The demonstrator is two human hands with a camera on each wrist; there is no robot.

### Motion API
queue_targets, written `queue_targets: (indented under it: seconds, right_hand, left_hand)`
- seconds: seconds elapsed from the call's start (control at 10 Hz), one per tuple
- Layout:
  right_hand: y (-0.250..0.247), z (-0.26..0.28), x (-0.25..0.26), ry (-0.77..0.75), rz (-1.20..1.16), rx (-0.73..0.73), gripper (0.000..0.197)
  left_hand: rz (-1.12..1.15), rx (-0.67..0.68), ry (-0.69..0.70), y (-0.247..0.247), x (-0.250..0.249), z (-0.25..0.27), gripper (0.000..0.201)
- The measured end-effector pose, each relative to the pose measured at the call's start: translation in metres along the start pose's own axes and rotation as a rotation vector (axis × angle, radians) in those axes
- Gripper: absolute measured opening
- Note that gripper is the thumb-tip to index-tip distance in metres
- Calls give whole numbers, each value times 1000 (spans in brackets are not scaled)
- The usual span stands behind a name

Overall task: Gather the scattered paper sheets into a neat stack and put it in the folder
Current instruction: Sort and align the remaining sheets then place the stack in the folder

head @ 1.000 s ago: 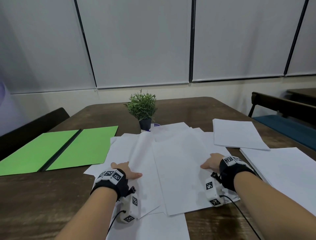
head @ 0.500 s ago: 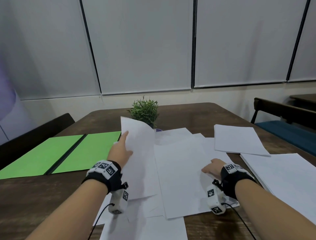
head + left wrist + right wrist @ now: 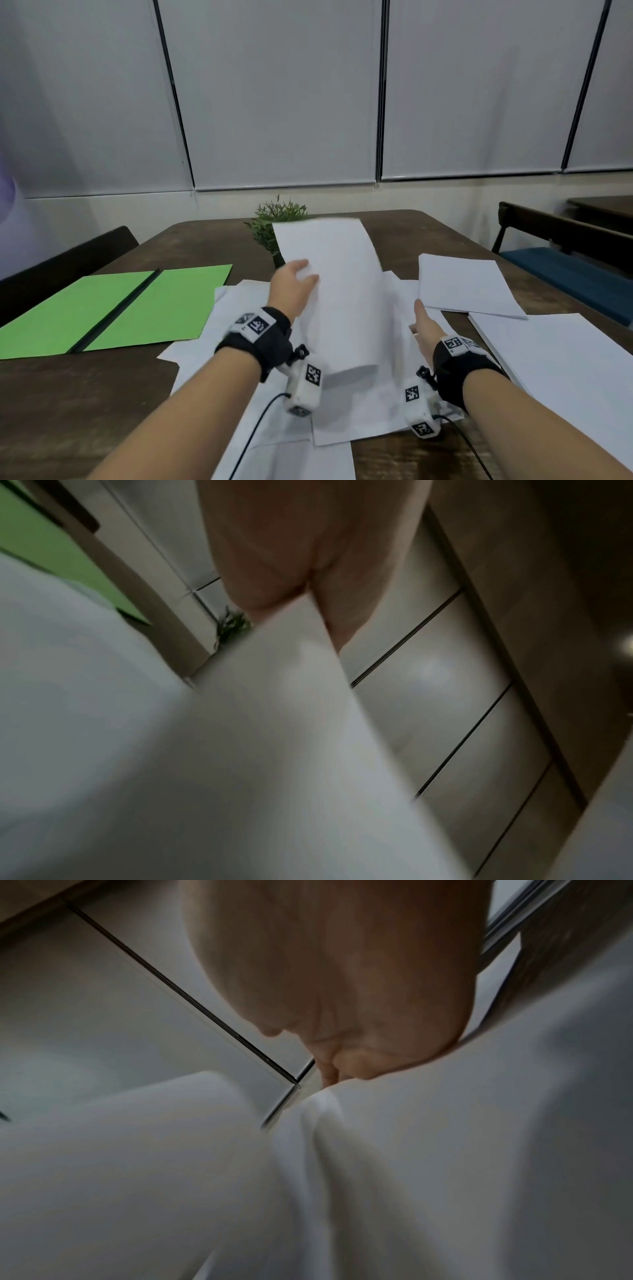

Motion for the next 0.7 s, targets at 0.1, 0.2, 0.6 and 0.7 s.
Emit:
queue_targets:
  seconds: [0.1,0.2,0.6,0.7]
  right_hand:
    - [-3,-34,-13,-14,-66,34,125]
    - [-4,-68,-26,-32,-30,76,130]
    - [1,0,0,-77,500,7,50]
    - [0,1,1,-77,491,29,51]
  left_hand:
    - [-132,125,-153,22,40,14,54]
    - [-368,323,-220,35,72,28,59]
    - [-1090,296,-698,-95,142,28,101]
    - [-1105,299,-712,-90,155,25,118]
Point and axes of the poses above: each hand's wrist, its own z-axis away from the middle knuckle, its own y-axis out of the palm, x = y × z, the point moved 5 cm from there along -z, towards the middle knuckle, and after that the axes turned 8 degrees about z, right-handed, at the moved point
